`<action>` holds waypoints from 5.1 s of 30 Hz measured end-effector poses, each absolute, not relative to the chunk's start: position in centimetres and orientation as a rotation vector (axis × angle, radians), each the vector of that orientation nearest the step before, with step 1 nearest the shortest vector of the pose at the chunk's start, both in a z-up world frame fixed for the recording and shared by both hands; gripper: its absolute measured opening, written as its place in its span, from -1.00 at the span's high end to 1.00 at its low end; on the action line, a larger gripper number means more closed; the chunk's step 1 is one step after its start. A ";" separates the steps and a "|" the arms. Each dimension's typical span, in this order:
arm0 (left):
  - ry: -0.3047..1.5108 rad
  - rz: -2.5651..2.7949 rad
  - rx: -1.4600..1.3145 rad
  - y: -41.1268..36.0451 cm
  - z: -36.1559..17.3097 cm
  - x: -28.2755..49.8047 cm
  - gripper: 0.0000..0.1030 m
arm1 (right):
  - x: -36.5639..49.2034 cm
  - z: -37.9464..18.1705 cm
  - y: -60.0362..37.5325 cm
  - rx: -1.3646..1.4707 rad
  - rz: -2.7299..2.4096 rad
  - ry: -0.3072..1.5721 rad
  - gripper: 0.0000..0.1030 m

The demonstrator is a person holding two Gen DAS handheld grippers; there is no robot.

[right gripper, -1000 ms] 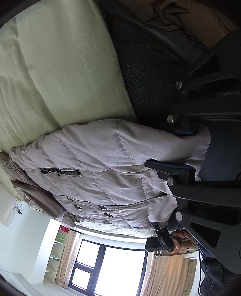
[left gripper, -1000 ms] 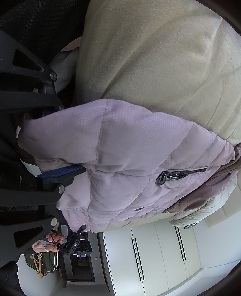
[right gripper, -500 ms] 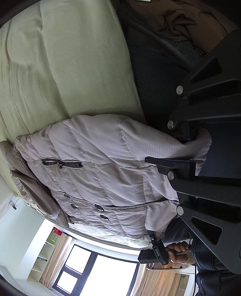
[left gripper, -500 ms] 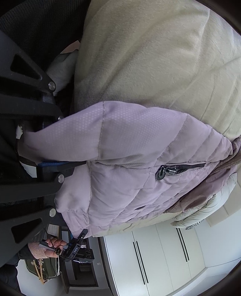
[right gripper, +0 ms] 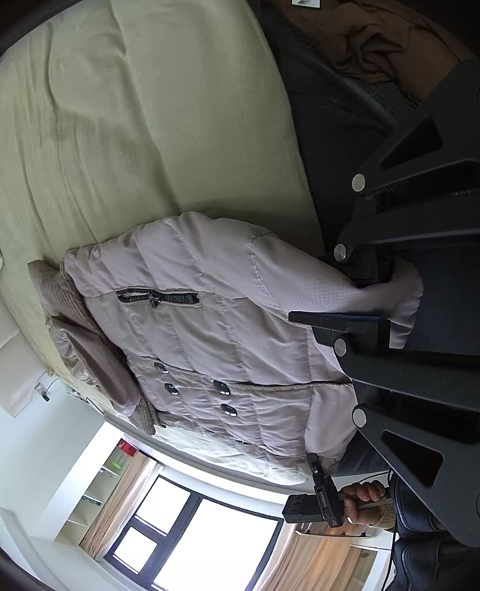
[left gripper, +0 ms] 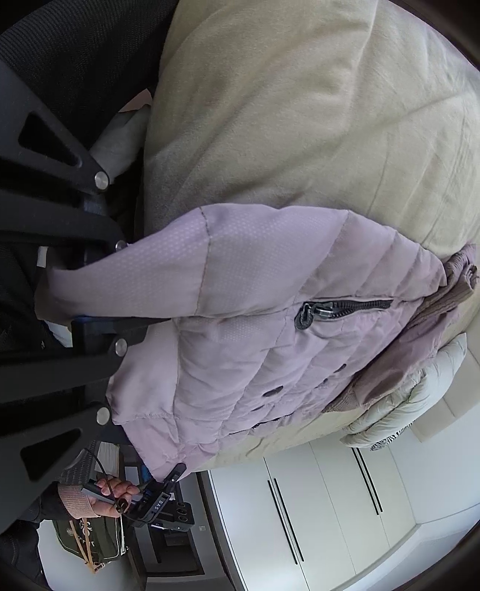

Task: Fold large clothes
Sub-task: 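Lift the held hem with both tools and fold it toward the hood, then lay the folded hem down and press it flat with both tools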

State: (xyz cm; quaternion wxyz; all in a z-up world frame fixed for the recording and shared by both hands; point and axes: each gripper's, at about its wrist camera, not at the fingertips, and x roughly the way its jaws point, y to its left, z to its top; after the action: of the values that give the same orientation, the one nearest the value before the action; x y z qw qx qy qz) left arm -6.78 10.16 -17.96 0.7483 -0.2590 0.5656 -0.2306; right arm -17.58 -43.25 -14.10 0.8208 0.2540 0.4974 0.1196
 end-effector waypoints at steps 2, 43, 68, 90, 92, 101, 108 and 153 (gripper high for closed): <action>1.222 -0.501 -0.562 10.1 -17.2 -6.7 0.77 | -17.4 -13.3 -43.2 0.535 0.257 1.039 0.83; 0.815 -0.321 -0.136 6.3 -0.6 24.5 0.78 | 18.9 3.2 -42.8 0.394 0.129 0.637 0.84; 0.840 -0.260 -0.311 7.2 -8.7 38.5 0.63 | 40.2 -12.4 -48.5 0.772 0.085 0.718 0.54; 0.779 -0.067 0.161 -3.1 -9.5 38.8 -0.27 | 38.9 -8.5 -30.6 0.120 0.081 0.844 -0.87; 0.815 -0.047 0.184 -3.4 -11.4 40.2 -0.31 | 40.0 -10.3 -30.2 0.126 0.063 0.887 -0.87; 0.868 -0.035 0.110 -0.9 -15.6 43.9 -0.58 | 44.8 -17.1 -31.5 0.120 0.024 0.961 -0.95; 0.853 -0.042 0.112 -1.4 -16.8 45.3 -0.58 | 46.1 -19.1 -31.7 0.120 0.006 0.913 -1.00; 0.824 0.007 0.126 -0.7 -17.0 42.6 -0.74 | 44.7 -19.7 -38.2 0.184 -0.127 0.895 -1.00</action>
State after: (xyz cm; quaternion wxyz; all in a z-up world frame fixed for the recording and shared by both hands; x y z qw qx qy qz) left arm 42.57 -0.74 -17.04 0.9144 0.0611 0.4001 0.0032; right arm 44.68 -38.15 -19.69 0.8956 0.0886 0.4317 -0.0613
